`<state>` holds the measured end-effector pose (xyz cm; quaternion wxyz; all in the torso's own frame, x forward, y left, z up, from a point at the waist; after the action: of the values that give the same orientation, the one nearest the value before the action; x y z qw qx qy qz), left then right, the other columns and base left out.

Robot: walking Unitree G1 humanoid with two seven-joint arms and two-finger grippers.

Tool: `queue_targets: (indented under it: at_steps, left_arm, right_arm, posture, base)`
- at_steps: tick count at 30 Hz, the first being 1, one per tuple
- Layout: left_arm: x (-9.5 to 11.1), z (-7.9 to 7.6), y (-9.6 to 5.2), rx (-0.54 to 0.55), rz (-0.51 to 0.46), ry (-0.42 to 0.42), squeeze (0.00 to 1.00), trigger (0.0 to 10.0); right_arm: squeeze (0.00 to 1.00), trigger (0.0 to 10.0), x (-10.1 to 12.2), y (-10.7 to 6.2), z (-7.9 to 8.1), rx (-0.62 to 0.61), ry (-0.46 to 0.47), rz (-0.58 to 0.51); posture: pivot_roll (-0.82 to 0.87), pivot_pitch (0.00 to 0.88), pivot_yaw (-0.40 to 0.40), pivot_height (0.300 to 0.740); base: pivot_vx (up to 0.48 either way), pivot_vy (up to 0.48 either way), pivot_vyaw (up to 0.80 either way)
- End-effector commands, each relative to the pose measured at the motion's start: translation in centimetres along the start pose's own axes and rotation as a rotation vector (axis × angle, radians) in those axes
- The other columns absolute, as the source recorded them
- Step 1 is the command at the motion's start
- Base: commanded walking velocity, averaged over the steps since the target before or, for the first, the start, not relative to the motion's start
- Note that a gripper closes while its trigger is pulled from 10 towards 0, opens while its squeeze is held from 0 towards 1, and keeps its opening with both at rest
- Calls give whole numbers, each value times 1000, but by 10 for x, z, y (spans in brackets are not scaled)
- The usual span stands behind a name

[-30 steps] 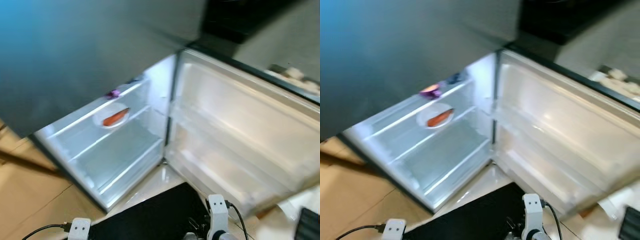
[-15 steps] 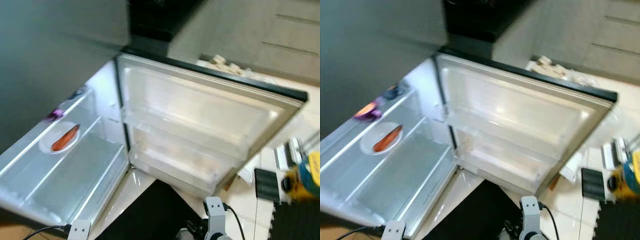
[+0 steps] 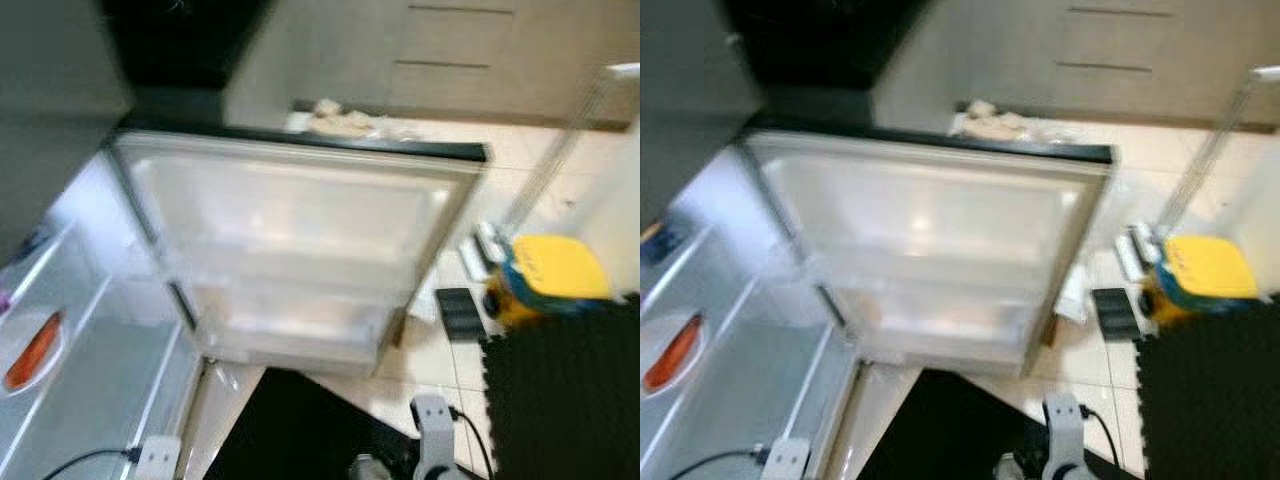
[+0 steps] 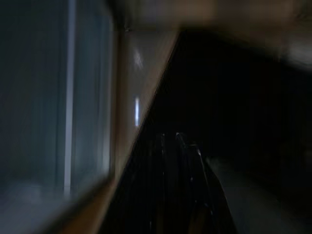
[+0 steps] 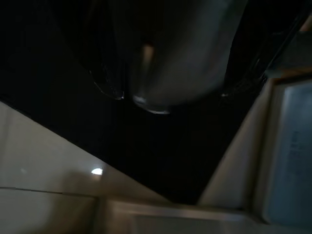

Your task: Restocking fridge

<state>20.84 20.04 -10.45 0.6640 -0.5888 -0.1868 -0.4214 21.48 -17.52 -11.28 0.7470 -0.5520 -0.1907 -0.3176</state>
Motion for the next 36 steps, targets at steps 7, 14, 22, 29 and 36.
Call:
queue_targets:
  at_steps: [7,14,22,29,36]
  left_arm:
    - [22,-14,7,-15,-77,14,0,10000]
    - [18,-13,7,-24,-50,20,0,10000]
    - [13,-14,5,-25,-38,27,0,10000]
    - [10,-12,5,-6,-26,-2,0,10000]
    - [12,-13,5,-9,-37,15,0,10000]
  right_arm:
    - [0,10000,-3,0,2,3,-21,6]
    - [0,10000,-2,1,6,9,-28,-1]
    - [0,10000,0,1,4,4,-32,-5]
    - [0,10000,1,0,2,-1,-36,-7]
    - [0,10000,3,1,2,1,-39,-13]
  posture:
    - [-143,108,34,721]
    - [-143,112,37,721]
    - [-145,115,39,721]
    - [-147,120,36,721]
    - [-148,123,34,721]
  base:
    - [0,0,0]
    - [0,-72,0]
    - [0,-307,0]
    - [0,-94,0]
    - [0,0,0]
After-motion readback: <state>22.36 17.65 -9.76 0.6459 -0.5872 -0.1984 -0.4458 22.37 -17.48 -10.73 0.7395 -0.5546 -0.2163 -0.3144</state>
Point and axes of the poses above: a point about 5 cm out from each wrist's last joint towards the gripper, its own y axis pointing out of the wrist towards the gripper, its own x axis along the axis of the wrist's last joint, z = x × y, the point moved 5 cm from there along y, pointing out of the wrist towards the gripper, and after that the axes turned 15 degrees about y, right-handed, at the moved point
